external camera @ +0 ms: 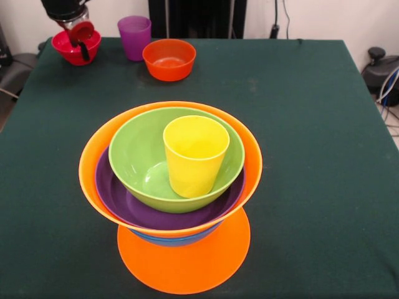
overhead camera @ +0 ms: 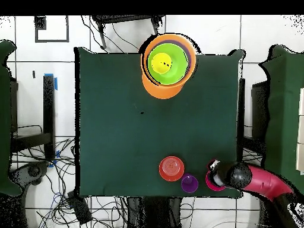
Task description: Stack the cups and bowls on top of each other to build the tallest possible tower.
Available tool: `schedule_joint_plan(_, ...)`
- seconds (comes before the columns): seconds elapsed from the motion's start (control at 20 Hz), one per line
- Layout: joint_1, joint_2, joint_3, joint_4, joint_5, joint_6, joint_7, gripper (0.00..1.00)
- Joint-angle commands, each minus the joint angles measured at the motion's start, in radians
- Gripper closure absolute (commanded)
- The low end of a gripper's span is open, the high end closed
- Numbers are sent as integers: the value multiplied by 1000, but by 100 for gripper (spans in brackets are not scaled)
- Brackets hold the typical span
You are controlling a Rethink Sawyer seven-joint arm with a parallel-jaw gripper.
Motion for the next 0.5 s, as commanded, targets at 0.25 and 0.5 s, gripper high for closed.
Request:
schedule_joint_plan(0.25, 25, 104, 53, -55, -88, -135, -84, 0)
schedule_joint_plan(0.5, 29, 100, 50, -63, -87, -127, -91, 0)
